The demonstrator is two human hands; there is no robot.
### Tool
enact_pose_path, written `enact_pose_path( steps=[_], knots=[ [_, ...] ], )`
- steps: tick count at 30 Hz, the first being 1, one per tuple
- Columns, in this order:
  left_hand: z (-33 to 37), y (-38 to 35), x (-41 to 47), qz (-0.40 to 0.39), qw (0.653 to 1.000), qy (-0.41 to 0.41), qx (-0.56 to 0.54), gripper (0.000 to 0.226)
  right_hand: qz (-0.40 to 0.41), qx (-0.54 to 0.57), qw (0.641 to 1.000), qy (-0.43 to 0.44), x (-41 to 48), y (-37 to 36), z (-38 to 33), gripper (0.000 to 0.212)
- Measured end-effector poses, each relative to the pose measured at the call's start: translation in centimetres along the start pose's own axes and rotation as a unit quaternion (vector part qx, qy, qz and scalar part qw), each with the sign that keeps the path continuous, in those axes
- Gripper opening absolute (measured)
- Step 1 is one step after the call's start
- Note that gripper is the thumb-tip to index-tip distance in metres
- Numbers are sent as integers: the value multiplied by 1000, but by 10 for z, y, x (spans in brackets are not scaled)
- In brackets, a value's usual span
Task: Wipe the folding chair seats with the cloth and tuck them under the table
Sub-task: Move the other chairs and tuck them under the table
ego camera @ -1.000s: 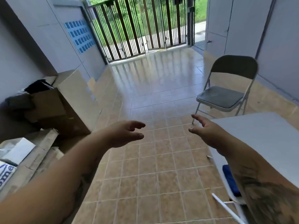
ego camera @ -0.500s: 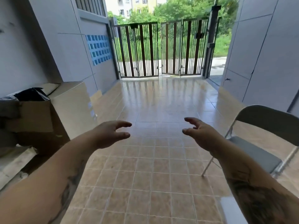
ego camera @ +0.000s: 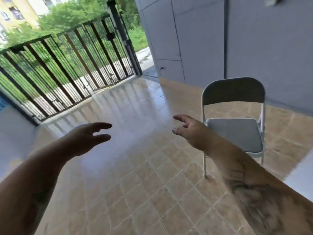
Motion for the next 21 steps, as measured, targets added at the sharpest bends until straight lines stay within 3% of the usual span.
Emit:
enact_pose_path(
  steps=[6,11,17,21],
  knots=[
    [30,-48,183,11,991,-133,-19,34,84,-72,991,-69,122,55,59,50],
    [22,-64,320,-4,989,-145,-15,34,138,-79,983,-90,255,100,72,52],
    [13,-30,476,3,980,-198,31,37,218,-8,973,-73,390,112,66,44],
    [46,-35,574,-31,959,-274,71,37,332,94,932,-114,429,109,109,42]
  ],
)
Point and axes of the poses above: each hand's wrist, its own x-axis towards the middle knuckle, its own y-axis out of the back of the hand, z = x × y, the point moved 6 cm from there along x, towards the middle knuckle, and after that the axes turned 2 degrees about z, right-handed, at the moved point
